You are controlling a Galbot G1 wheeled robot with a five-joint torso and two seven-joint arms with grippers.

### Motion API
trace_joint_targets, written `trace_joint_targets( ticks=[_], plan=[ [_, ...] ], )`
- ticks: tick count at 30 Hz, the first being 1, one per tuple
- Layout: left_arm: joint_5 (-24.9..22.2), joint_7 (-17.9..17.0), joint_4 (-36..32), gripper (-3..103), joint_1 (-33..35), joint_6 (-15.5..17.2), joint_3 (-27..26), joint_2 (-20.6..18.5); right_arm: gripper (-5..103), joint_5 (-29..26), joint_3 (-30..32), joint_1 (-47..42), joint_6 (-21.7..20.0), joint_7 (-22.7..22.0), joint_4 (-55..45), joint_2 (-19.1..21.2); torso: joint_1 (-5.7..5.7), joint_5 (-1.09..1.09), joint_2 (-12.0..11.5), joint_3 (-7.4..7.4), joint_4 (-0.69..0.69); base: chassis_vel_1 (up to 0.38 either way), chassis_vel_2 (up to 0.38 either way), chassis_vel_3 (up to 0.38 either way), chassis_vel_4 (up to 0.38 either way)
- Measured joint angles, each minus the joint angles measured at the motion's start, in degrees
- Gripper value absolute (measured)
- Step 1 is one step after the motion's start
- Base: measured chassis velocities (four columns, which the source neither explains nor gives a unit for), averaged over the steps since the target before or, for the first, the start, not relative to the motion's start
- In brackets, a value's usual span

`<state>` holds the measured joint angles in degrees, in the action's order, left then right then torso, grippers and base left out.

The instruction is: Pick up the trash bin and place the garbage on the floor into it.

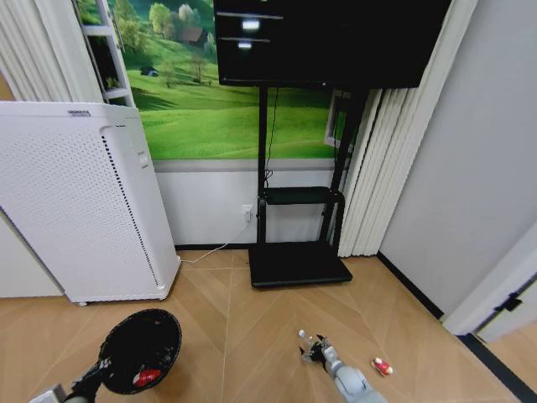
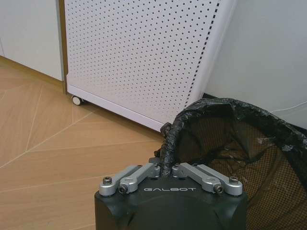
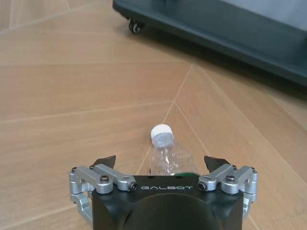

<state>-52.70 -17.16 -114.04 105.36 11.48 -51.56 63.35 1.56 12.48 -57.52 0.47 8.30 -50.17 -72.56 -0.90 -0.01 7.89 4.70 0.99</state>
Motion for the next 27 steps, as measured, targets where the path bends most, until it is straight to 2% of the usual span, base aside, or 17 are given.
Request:
trace_joint_targets(
  ticks=[4, 5, 6, 8, 10, 11, 14, 15, 17, 18, 20, 21, 23, 25, 27],
  plan=[
    [0.0, -0.3, 0.1, 5, -0.4, -0.1, 0.5, -0.1, 100, 1.6, 0.4, 0.9, -0.2, -1.6, 2.9, -1.0, 0.00, 0.02, 0.0, 0.00, 0.01, 0.000, 0.000, 0.000, 0.000],
    [0.0, -0.4, 0.1, 5, -0.5, -0.1, 0.8, -0.2, 103, 2.2, 0.8, 1.2, -0.5, -2.5, 3.8, -1.3, 0.00, 0.01, 0.0, 0.00, 0.00, 0.000, 0.000, 0.000, 0.000],
    [0.0, -0.4, 0.2, 5, -0.7, -0.1, 1.1, -0.3, 94, 2.6, 1.3, 1.3, -1.1, -3.5, 4.6, -1.3, 0.00, 0.00, 0.0, 0.00, 0.00, 0.000, 0.000, 0.000, 0.000],
    [0.0, -0.4, 0.3, 5, -0.8, -0.1, 1.3, -0.4, 94, 2.6, 1.5, 1.3, -1.5, -3.8, 4.7, -1.2, 0.00, 0.00, 0.0, 0.00, 0.01, 0.000, 0.000, 0.000, 0.000],
    [-0.1, -0.6, 0.5, 5, -1.3, -0.2, 1.7, -0.6, 84, 2.6, 1.9, 0.7, -1.5, -4.0, 4.4, -0.8, 0.00, 0.00, 0.0, 0.00, 0.01, 0.000, 0.000, 0.000, 0.000],
    [-0.1, -0.6, 0.5, 5, -1.3, -0.2, 1.7, -0.6, 84, 2.6, 1.9, 0.7, -1.5, -4.0, 4.4, -0.8, 0.00, 0.00, 0.0, 0.00, 0.01, 0.000, 0.000, 0.000, 0.000],
    [-0.1, -0.6, 1.2, 5, -2.1, -0.3, 2.1, -0.7, 68, 1.3, 2.1, -0.9, -2.0, -4.7, 1.8, -0.5, 0.00, 0.00, 0.0, 0.00, 0.02, 0.000, 0.000, 0.000, 0.000],
    [-0.1, -0.6, 1.2, 5, -2.1, -0.3, 2.1, -0.7, 68, 1.3, 2.1, -0.9, -2.0, -4.7, 1.8, -0.5, 0.00, 0.00, 0.0, 0.00, 0.02, 0.000, 0.000, 0.000, 0.000],
    [-0.1, -0.6, 1.4, 5, -2.5, -0.3, 2.5, -0.7, 57, 0.1, 2.0, -1.8, -2.6, -5.2, 0.0, -0.5, 0.00, 0.01, 0.0, 0.00, 0.00, 0.000, 0.000, 0.000, 0.000],
    [-0.1, -0.6, 1.4, 5, -2.5, -0.3, 2.5, -0.7, 57, 0.1, 2.0, -1.8, -2.6, -5.2, 0.0, -0.5, 0.00, 0.01, 0.0, 0.00, 0.00, 0.000, 0.000, 0.000, 0.000],
    [-0.1, -0.6, 1.4, 5, -3.0, -0.3, 2.9, -0.7, 46, -1.9, 1.9, -2.9, -3.1, -5.7, -2.4, -0.2, 0.00, 0.01, 0.0, 0.00, 0.00, 0.000, 0.000, 0.000, 0.000],
    [-0.1, -0.6, 1.4, 5, -3.0, -0.3, 2.9, -0.7, 46, -1.9, 1.9, -2.9, -3.1, -5.7, -2.4, -0.2, 0.00, 0.01, 0.0, 0.00, 0.00, 0.000, 0.000, 0.000, 0.000],
    [0.0, -0.6, 1.5, 5, -3.3, -0.3, 3.2, -0.7, 36, -3.8, 2.0, -4.0, -3.8, -6.3, -4.9, 0.2, 0.00, 0.01, 0.0, 0.00, 0.01, 0.000, 0.000, 0.000, 0.000],
    [0.0, -0.6, 1.6, 5, -3.5, -0.3, 3.3, -0.8, 36, -4.2, 2.2, -4.4, -3.9, -6.5, -5.9, 0.4, 0.00, 0.01, 0.0, 0.00, 0.01, 0.000, 0.000, 0.000, 0.000],
    [0.0, -0.6, 1.6, 5, -3.8, -0.3, 3.7, -1.0, 30, -5.3, 2.6, -5.5, -4.0, -6.5, -8.1, 1.2, 0.00, 0.02, 0.0, 0.00, -0.01, 0.000, 0.000, 0.000, 0.000]
  ],
)
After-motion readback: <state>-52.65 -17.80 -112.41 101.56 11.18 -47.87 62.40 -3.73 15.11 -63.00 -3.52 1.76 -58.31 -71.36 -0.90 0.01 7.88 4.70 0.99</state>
